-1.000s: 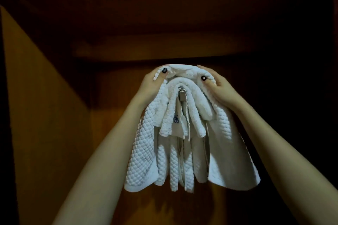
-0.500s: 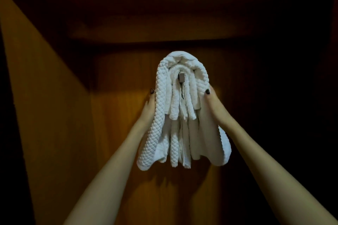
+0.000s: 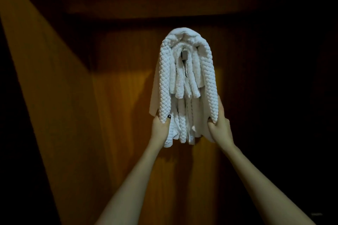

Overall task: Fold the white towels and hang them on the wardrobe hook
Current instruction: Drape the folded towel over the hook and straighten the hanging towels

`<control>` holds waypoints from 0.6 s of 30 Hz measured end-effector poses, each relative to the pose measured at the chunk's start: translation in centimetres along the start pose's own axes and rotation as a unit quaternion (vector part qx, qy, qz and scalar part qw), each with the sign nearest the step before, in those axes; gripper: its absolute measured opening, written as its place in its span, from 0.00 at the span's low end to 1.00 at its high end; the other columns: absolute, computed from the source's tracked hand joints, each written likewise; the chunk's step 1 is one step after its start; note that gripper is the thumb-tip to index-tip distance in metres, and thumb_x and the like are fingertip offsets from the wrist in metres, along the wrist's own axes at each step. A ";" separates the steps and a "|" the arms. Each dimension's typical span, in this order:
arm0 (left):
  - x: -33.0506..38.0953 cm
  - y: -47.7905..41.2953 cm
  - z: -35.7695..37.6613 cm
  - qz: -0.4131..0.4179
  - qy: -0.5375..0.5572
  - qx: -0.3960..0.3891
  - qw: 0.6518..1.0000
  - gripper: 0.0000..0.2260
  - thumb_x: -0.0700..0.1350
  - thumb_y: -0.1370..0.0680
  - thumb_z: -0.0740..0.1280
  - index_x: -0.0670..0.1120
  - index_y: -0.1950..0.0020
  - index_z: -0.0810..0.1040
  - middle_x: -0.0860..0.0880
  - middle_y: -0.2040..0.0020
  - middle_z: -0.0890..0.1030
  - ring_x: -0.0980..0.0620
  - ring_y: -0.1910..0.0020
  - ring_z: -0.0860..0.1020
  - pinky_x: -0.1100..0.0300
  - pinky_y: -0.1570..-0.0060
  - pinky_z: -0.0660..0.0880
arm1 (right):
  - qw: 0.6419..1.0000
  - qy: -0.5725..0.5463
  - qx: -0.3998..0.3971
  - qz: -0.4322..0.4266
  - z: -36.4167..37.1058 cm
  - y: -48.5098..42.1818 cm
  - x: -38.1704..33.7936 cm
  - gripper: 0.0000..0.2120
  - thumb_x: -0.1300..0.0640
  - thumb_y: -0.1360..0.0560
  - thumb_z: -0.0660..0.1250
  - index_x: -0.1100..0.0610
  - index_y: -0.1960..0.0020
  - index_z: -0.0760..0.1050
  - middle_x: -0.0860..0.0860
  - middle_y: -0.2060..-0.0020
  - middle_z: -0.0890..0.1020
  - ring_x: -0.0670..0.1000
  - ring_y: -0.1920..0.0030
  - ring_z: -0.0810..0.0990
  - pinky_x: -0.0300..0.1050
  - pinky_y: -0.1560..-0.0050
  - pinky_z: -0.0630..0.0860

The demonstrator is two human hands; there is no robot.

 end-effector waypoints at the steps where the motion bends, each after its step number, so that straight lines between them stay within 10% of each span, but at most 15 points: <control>1: -0.1 0.4 0.1 -0.001 0.005 0.010 1.000 0.13 0.41 0.21 0.65 0.35 0.39 0.74 0.35 0.45 0.80 0.37 0.44 0.79 0.45 0.46 0.76 | 1.000 -0.001 0.006 -0.013 -0.1 0.8 0.3 0.42 0.65 0.24 0.59 0.37 0.23 0.42 0.54 0.59 0.81 0.51 0.67 0.79 0.49 0.68 0.77; 9: 0.4 2.8 2.4 0.042 -0.020 0.044 0.998 0.25 0.43 0.20 0.63 0.46 0.24 0.59 0.43 0.30 0.70 0.44 0.33 0.71 0.50 0.34 0.70 | 0.998 0.020 0.015 -0.062 1.8 3.0 -0.5 0.42 0.63 0.24 0.63 0.40 0.24 0.40 0.51 0.71 0.76 0.49 0.73 0.74 0.46 0.71 0.72; 13: 1.2 7.2 3.2 0.311 -0.162 0.156 0.923 0.28 0.38 0.22 0.63 0.45 0.23 0.57 0.42 0.24 0.59 0.46 0.24 0.56 0.53 0.25 0.53 | 0.996 -0.035 0.087 0.003 0.3 4.2 1.9 0.38 0.59 0.25 0.66 0.37 0.25 0.52 0.46 0.63 0.80 0.46 0.66 0.80 0.42 0.69 0.76; 15: 0.8 8.5 5.4 0.436 -0.206 0.117 0.868 0.23 0.39 0.22 0.60 0.42 0.27 0.64 0.45 0.25 0.63 0.47 0.24 0.58 0.47 0.25 0.51 | 0.990 -0.102 0.095 0.018 -1.0 4.4 2.9 0.33 0.59 0.25 0.67 0.39 0.27 0.59 0.39 0.53 0.80 0.38 0.57 0.81 0.32 0.63 0.76; 18: 0.7 8.1 8.8 0.343 -0.139 -0.061 0.927 0.21 0.48 0.19 0.57 0.58 0.26 0.62 0.60 0.28 0.66 0.60 0.28 0.64 0.51 0.29 0.65 | 0.986 -0.145 0.075 0.019 -3.3 3.8 3.8 0.28 0.61 0.25 0.68 0.47 0.27 0.65 0.34 0.45 0.77 0.33 0.46 0.78 0.28 0.51 0.75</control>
Point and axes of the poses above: each hand's wrist, its own y-axis away from the middle knuckle, its own z-axis out of the palm, x = y × z, the point moved 4 cm from there along -y, towards the middle knuckle
